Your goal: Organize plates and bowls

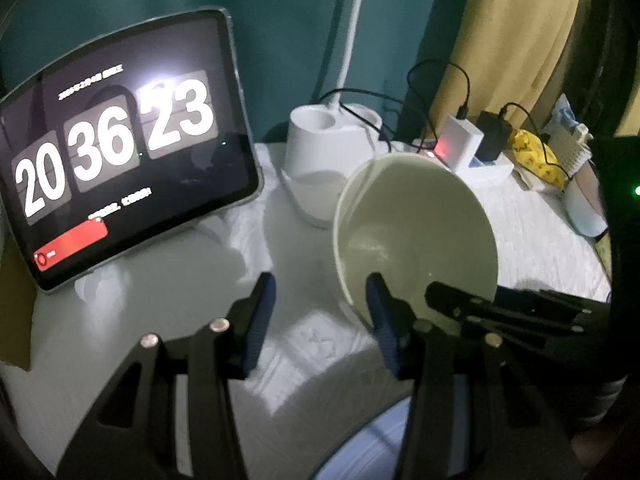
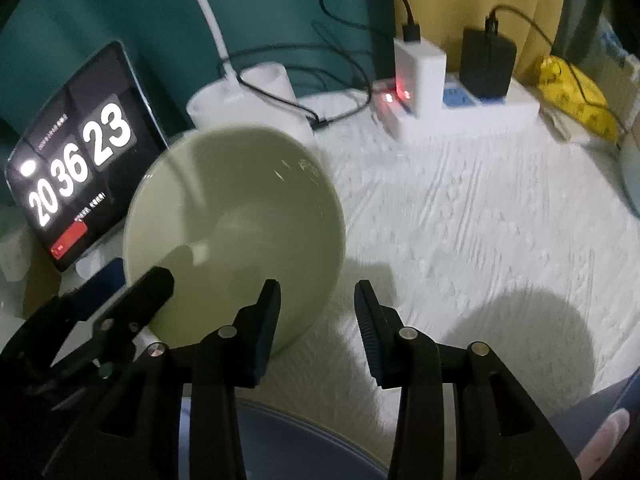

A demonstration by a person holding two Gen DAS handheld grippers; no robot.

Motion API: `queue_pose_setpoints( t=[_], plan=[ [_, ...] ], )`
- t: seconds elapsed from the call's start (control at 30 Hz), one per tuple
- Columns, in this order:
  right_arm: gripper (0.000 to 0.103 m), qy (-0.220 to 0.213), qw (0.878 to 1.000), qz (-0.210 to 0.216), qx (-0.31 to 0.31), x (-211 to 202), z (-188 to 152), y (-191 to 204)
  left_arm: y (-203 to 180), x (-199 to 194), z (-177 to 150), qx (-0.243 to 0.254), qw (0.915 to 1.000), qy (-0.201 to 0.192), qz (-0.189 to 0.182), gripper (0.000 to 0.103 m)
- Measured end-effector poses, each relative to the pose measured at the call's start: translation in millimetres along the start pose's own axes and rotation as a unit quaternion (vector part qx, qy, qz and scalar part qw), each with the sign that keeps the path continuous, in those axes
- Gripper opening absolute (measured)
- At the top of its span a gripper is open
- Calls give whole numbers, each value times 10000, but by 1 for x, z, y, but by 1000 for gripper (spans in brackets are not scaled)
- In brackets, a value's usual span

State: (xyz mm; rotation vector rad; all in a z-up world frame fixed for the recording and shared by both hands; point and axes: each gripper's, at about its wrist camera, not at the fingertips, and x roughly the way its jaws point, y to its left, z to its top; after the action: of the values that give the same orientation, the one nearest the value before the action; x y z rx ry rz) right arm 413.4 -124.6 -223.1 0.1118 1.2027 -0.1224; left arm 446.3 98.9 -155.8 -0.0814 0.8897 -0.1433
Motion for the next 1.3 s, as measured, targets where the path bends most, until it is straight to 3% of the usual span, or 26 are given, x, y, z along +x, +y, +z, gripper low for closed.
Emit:
queue_pose_setpoints(
  t=[0.17, 0.2, 0.33, 0.6, 1.3],
  plan=[
    [24, -3, 9999, 116, 1, 2, 0, -2, -1, 5, 0, 2, 9999, 113, -47, 47],
    [22, -31, 9999, 102, -28, 2, 0, -1, -1, 6, 0, -12, 9999, 141, -96, 42],
    [21, -97, 9998, 153, -53, 1, 1, -4, -5, 7, -1, 82, 9996, 162, -210, 26],
    [18, -164, 9996, 221, -9, -4, 0, -8, -3, 5, -2, -9, 9996, 129, -257, 20],
    [14, -559, 9972, 479, 97, -46, 1, -18, -4, -37, 0, -8, 9978, -472, -468, 20]
  ],
)
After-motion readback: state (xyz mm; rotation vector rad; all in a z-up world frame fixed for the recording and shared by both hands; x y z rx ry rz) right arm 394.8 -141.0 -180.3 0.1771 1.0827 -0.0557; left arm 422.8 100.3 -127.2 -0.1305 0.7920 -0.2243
